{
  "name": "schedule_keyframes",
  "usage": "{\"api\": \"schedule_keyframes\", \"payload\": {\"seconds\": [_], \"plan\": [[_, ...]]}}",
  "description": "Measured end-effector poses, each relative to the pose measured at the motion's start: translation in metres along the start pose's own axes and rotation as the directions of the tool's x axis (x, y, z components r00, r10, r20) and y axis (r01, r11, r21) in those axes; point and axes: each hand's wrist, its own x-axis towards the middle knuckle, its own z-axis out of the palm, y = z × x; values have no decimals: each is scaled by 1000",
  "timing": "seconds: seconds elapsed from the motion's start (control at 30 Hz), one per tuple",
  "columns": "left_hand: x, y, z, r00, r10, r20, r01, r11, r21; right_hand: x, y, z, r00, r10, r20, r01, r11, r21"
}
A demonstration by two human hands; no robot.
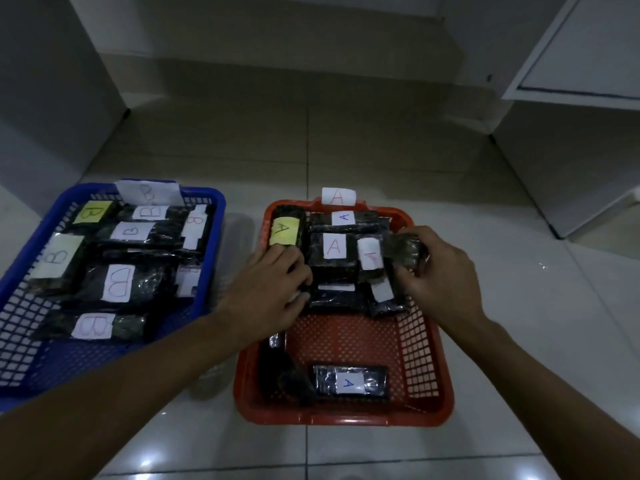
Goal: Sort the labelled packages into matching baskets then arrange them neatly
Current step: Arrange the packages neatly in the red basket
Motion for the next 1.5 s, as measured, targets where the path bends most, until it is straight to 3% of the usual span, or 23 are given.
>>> {"api": "schedule_keyframes", "payload": {"seconds": [0.1,0.2,0.27,0.47,0.87,0.97,1.03,1.1,1.13,1.17,1.23,1.5], "plan": [[19,15,-1,1000,-9,24,8,1000,25,9,11,1,999,7,37,2,973,-233],[29,23,3,996,-36,85,31,998,56,14,21,9,972,-15,234,104,922,-374],[31,25,6,993,-45,110,38,997,64,10,25,12,954,-47,296,157,919,-362],[33,22,12,993,-42,108,37,998,51,-6,29,9,975,-48,217,111,951,-287],[36,21,14,996,-28,82,28,1000,12,14,33,12,968,-73,241,115,980,-164],[28,19,11,997,-22,75,22,1000,2,1,12,10,963,-201,181,226,965,-134],[19,16,7,996,-33,79,32,999,2,-13,-7,14,885,-244,395,271,963,-11],[8,10,3,996,-47,73,48,999,-8,-28,-20,27,677,-182,713,271,962,-12],[2,7,1,997,-54,63,56,998,-17,-35,-22,35,578,-131,805,310,948,-68],[-4,3,-1,997,-64,54,65,997,-32,-42,-23,42,519,-81,851,356,925,-129],[-14,-6,-4,995,-95,34,97,992,-80,-50,-21,52,484,-30,874,413,889,-198],[-24,-26,-8,940,-336,64,338,883,-324,-44,-25,64,655,-178,734,450,872,-190]]}}
